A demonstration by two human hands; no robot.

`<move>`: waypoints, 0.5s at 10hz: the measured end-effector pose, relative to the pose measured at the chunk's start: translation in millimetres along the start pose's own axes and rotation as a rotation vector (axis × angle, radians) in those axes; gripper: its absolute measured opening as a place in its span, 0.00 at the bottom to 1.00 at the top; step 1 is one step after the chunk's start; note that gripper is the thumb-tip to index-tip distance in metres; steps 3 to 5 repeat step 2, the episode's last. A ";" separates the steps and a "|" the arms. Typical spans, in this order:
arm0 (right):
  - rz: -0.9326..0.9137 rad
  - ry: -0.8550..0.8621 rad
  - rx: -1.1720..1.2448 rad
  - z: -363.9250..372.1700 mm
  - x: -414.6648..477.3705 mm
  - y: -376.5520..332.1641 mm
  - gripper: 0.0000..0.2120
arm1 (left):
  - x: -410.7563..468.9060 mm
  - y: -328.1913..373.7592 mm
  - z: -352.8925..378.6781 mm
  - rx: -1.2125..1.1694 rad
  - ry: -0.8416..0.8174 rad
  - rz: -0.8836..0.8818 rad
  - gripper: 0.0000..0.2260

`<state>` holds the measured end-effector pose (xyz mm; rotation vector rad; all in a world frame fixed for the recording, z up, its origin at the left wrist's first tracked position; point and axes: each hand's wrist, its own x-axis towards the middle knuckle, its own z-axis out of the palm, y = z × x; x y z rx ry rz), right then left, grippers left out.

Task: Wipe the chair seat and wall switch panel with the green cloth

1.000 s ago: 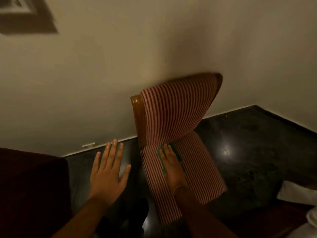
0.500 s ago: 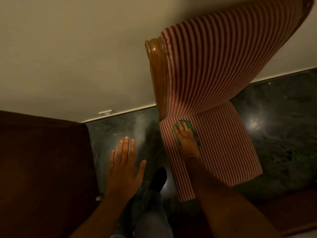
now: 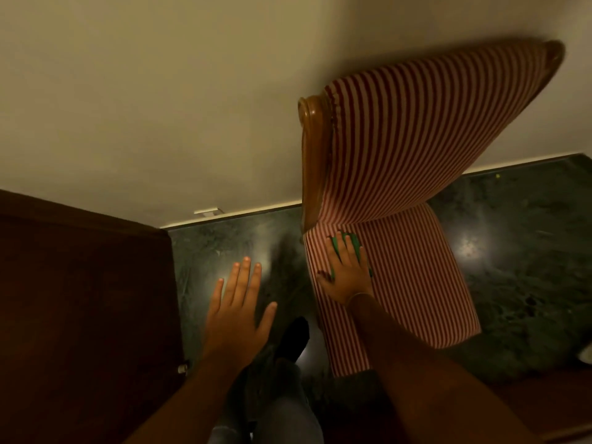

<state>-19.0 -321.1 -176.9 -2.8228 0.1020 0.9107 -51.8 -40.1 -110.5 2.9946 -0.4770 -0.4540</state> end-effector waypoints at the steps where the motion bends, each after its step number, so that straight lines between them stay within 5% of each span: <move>1: -0.006 0.060 0.018 -23.4 -12.0 -12.0 0.41 | -0.2 -4.1 -19.2 0.011 -0.006 0.020 0.38; 5: -0.035 0.142 0.024 -50.0 -30.1 -28.7 0.41 | -1.3 -9.9 -46.4 -0.028 0.025 0.018 0.38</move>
